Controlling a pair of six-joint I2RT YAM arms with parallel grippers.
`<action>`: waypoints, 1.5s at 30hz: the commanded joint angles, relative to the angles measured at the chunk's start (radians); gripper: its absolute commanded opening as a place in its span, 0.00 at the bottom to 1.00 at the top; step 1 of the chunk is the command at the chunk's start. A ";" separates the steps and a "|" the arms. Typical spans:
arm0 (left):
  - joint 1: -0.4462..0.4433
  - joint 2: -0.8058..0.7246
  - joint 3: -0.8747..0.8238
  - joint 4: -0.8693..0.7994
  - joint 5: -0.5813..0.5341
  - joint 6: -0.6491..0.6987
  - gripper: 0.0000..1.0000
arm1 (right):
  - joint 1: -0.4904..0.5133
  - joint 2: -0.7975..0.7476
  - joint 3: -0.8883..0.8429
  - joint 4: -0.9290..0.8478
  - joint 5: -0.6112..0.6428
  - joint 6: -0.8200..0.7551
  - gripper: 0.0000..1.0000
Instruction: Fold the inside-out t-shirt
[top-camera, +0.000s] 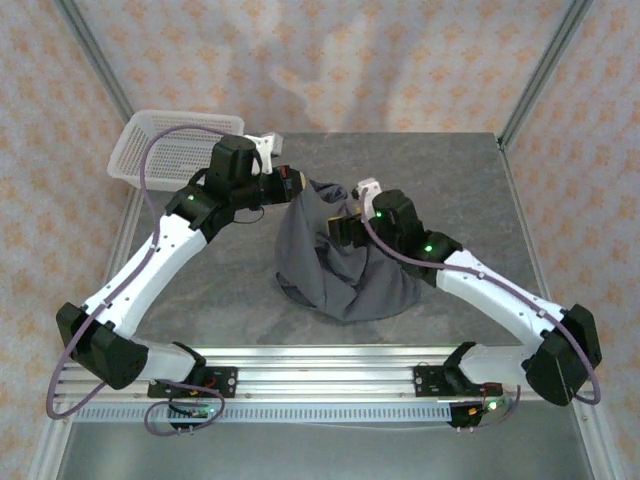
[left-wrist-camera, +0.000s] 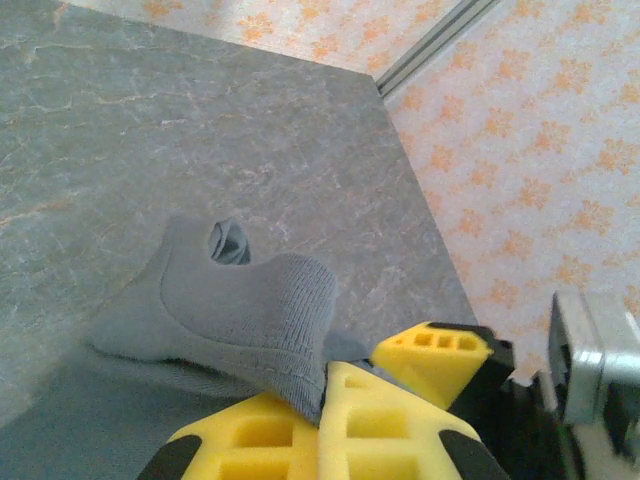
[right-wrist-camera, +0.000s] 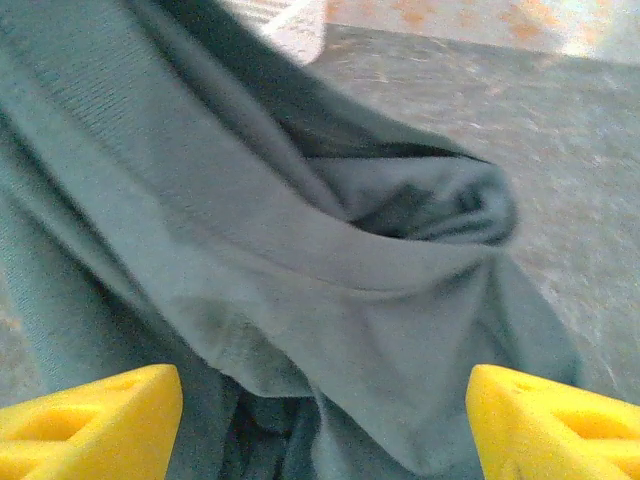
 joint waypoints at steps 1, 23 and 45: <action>0.003 -0.032 0.030 0.011 0.011 0.000 0.00 | 0.003 0.072 -0.014 0.134 -0.042 -0.162 0.75; 0.078 0.133 0.078 -0.109 -0.254 0.108 0.02 | 0.002 -0.136 -0.017 -0.007 -0.389 -0.036 0.00; -0.223 -0.100 -0.235 0.039 0.048 0.380 0.32 | -0.113 -0.127 0.044 -0.052 -0.291 0.218 0.00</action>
